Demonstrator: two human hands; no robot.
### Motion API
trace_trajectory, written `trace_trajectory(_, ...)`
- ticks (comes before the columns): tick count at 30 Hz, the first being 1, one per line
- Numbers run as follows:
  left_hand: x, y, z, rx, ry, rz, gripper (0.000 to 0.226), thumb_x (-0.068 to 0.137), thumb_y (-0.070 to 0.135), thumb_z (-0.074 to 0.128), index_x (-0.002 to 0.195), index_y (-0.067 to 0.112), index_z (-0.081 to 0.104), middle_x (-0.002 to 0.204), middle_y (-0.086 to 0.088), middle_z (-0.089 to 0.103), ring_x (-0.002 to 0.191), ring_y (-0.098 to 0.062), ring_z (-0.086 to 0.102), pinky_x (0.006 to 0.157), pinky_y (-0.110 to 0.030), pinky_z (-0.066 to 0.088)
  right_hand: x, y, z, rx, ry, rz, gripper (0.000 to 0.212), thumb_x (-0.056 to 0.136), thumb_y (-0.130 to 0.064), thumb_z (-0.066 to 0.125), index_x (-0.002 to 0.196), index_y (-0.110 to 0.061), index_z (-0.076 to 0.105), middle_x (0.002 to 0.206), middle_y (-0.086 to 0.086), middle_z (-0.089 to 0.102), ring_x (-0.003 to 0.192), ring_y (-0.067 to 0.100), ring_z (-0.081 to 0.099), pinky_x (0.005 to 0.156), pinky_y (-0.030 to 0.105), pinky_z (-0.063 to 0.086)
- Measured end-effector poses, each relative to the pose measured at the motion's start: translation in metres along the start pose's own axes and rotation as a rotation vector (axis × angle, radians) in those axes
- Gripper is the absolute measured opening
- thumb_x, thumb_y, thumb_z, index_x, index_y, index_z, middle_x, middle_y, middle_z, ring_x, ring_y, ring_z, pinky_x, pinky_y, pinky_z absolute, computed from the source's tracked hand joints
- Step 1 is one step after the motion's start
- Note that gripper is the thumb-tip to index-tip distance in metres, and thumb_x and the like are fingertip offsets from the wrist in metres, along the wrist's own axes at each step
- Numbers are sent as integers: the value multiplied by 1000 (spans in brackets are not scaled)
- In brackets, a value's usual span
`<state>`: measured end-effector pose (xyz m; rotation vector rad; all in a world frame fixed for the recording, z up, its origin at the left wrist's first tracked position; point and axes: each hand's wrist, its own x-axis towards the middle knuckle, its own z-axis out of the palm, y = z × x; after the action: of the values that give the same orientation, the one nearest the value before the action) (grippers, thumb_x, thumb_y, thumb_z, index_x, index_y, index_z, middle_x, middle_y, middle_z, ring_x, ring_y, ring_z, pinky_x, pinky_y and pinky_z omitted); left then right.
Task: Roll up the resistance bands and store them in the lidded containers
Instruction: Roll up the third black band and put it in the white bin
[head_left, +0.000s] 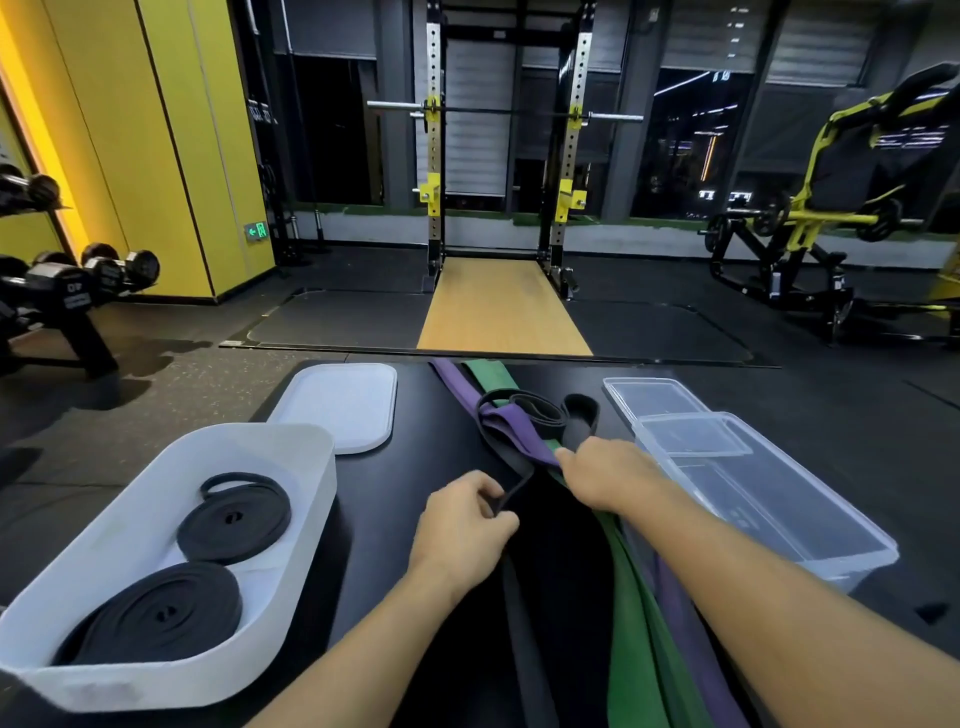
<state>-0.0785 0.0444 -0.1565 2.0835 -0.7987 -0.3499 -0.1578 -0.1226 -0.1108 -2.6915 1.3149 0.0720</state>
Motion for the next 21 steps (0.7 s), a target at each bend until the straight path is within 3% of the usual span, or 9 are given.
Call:
trace_trajectory(6, 24, -15, -29, -249, 408, -57, 16, 92, 14, 62, 92, 22, 49, 82, -1, 60, 76, -21, 57, 66, -32, 45, 7, 1, 0, -5, -59, 59, 71, 106, -57, 16, 146, -11, 51, 151, 16, 51, 144, 36, 36, 115, 43, 29)
trace_trajectory(10, 34, -27, -44, -372, 633, -52, 9, 98, 10, 55, 98, 15, 48, 86, -2, 54, 79, -22, 52, 66, -25, 40, 8, -8, -4, -46, 151, 35, 60, 107, -51, 25, 138, -9, 53, 143, 12, 52, 134, 35, 41, 107, 45, 35)
trace_trajectory(12, 33, -28, -40, -338, 625, -22, 12, 97, 7, 53, 100, 18, 50, 98, -3, 51, 83, -16, 52, 70, -29, 39, 6, -16, -7, -54, 297, -39, 45, 108, -41, 38, 135, -6, 47, 139, 12, 47, 127, 34, 44, 100, 42, 40)
trace_trajectory(14, 28, -29, -28, -277, 545, 25, 19, 96, 3, 54, 103, 21, 56, 112, 0, 45, 88, -1, 54, 74, -13, 38, 1, -25, -11, -57, 343, -115, 32, 103, -21, 50, 129, -6, 43, 134, 11, 43, 121, 33, 47, 91, 38, 43)
trace_trajectory(17, 23, -33, -17, -260, 418, 68, 23, 99, 1, 51, 103, 17, 68, 126, 5, 45, 94, 28, 45, 71, 8, 30, -11, -40, -17, -49, 389, -164, 27, 97, -6, 51, 121, -9, 41, 129, 9, 39, 116, 30, 51, 76, 38, 41)
trace_trajectory(18, 24, -34, -18, -269, 396, 66, 27, 100, 1, 49, 99, 16, 71, 130, 7, 47, 99, 30, 44, 73, 10, 27, -16, -45, -19, -42, 408, -185, 25, 97, -6, 51, 120, -10, 40, 128, 9, 38, 113, 30, 51, 72, 38, 39)
trace_trajectory(21, 30, -43, -23, -334, 381, 46, 40, 100, -2, 43, 93, 20, 75, 131, 14, 55, 115, 11, 48, 89, 8, 26, -32, -61, -28, -72, 481, -259, 27, 98, -6, 54, 119, -11, 40, 128, 8, 37, 103, 27, 50, 66, 36, 33)
